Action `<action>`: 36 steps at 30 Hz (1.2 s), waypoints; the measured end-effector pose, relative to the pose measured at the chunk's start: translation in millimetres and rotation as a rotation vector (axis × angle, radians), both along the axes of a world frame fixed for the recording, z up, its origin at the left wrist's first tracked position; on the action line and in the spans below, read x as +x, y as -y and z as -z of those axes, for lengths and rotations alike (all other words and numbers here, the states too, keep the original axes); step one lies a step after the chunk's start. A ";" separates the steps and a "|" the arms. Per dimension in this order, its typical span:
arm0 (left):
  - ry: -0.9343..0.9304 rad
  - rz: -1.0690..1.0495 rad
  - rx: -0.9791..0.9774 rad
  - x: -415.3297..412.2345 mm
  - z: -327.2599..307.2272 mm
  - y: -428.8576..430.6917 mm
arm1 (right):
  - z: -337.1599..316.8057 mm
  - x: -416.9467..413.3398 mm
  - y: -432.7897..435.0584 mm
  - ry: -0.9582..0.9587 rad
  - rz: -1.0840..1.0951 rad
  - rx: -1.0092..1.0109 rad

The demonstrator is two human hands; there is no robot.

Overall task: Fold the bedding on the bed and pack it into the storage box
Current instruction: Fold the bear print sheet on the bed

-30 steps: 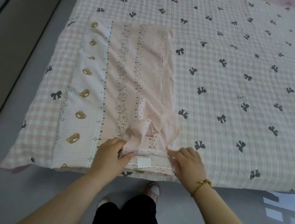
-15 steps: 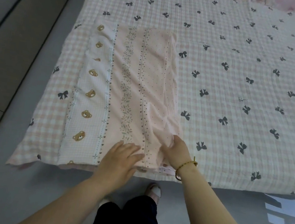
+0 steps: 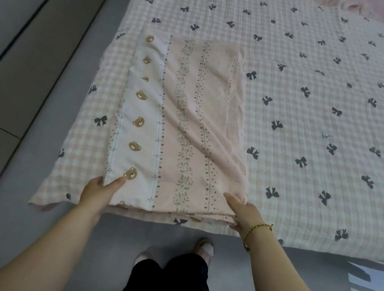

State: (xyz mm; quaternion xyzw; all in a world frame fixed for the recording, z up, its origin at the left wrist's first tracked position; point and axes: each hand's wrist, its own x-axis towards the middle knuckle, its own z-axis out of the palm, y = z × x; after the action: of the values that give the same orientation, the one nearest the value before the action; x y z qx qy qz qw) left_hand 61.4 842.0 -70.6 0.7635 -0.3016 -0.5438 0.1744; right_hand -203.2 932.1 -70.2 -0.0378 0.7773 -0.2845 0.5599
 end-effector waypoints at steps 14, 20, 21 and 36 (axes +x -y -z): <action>-0.471 -0.118 -0.041 48.4 -100.5 8.2 | -106.5 14.2 -8.3 0.171 -0.029 -0.373; -0.331 -0.117 -0.121 72.6 -121.9 -32.4 | -134.4 41.3 -44.1 0.231 0.030 -0.311; -0.333 -0.126 -0.143 70.3 -123.2 -30.4 | -135.6 41.0 -43.8 0.251 0.059 -0.299; -0.273 -0.352 -0.089 -6.8 -93.8 126.8 | -89.3 -12.1 116.9 0.292 0.454 -0.161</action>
State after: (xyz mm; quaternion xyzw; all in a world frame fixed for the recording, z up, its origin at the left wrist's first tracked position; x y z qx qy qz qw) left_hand 54.7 715.2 23.2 0.7152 -0.1609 -0.5895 0.3393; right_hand -215.3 815.3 19.1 0.1342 0.6518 -0.4659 0.5832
